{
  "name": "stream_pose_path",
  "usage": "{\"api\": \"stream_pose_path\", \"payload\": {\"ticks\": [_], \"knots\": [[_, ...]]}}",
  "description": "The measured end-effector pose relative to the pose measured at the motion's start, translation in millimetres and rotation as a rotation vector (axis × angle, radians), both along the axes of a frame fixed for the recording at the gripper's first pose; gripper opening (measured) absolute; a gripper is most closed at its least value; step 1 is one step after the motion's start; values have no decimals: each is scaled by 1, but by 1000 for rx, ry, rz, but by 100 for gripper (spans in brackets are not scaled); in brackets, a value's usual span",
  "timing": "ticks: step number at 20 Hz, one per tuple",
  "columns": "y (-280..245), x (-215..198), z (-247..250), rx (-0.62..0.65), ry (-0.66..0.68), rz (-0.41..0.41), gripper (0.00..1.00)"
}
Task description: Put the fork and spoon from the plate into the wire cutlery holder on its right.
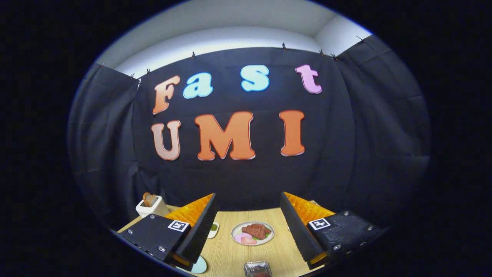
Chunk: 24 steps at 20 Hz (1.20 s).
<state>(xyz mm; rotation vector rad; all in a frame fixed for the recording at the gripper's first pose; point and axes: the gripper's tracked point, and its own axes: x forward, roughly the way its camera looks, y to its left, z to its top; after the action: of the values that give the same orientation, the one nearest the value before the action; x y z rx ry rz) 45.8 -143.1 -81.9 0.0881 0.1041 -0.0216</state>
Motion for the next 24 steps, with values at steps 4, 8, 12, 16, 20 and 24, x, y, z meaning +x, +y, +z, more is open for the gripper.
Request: {"api": "stream_pose_path", "payload": {"ticks": [4,8,12,16,20,24], "knots": [[4,2,44,-81,-162,5,97],[16,-8,71,-98,-237,32,97],[24,-13,64,-164,-249,55,97],[26,-16,64,-143,-244,67,98],[21,-16,61,-129,-238,58,98],[18,-19,58,-114,-223,53,98]]}}
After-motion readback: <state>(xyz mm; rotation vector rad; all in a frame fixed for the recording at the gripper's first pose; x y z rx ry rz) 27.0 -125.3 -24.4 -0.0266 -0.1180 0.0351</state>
